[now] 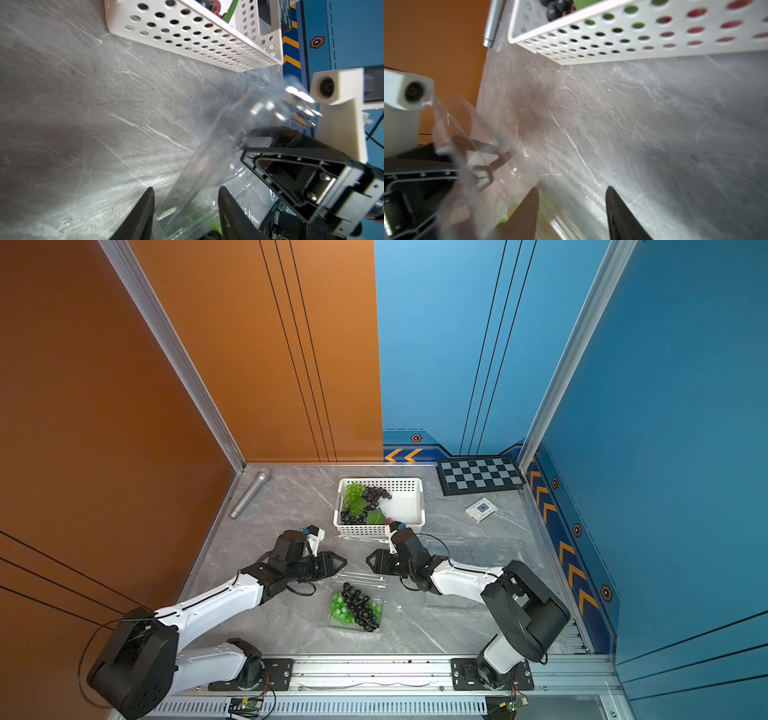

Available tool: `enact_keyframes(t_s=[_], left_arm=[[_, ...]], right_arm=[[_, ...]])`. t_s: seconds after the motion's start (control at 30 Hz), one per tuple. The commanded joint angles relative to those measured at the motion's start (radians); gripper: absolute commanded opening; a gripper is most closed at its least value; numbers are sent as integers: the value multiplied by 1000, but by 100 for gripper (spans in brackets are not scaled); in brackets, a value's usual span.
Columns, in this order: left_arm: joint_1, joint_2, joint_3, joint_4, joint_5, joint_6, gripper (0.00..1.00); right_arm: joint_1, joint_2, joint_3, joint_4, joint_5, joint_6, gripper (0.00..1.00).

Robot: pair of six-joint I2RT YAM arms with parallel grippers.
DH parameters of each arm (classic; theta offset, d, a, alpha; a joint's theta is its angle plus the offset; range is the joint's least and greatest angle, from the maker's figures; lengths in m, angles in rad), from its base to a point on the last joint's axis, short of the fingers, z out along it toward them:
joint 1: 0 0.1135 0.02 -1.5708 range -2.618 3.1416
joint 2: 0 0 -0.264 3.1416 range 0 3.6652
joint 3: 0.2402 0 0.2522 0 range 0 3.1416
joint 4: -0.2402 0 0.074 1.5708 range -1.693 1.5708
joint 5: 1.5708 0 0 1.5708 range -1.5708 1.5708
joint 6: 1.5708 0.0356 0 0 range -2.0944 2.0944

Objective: Pack grapes into containers
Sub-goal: Close the packing box at the center of the board.

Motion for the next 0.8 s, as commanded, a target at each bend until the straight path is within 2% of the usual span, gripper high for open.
enact_keyframes(t_s=[0.0, 0.43, 0.63, 0.77], left_arm=[[9, -29, 26, -43, 16, -4, 50], [9, 14, 117, -49, 13, 2, 48], [7, 62, 168, -46, 11, 11, 48], [6, 96, 198, -38, 6, 18, 49]], right_arm=[[9, -58, -1, -51, 31, -32, 47], [-20, -87, 52, -158, 60, -126, 27], [-68, -78, 78, -181, 54, -154, 26], [-85, -72, 96, -200, 61, -186, 29]])
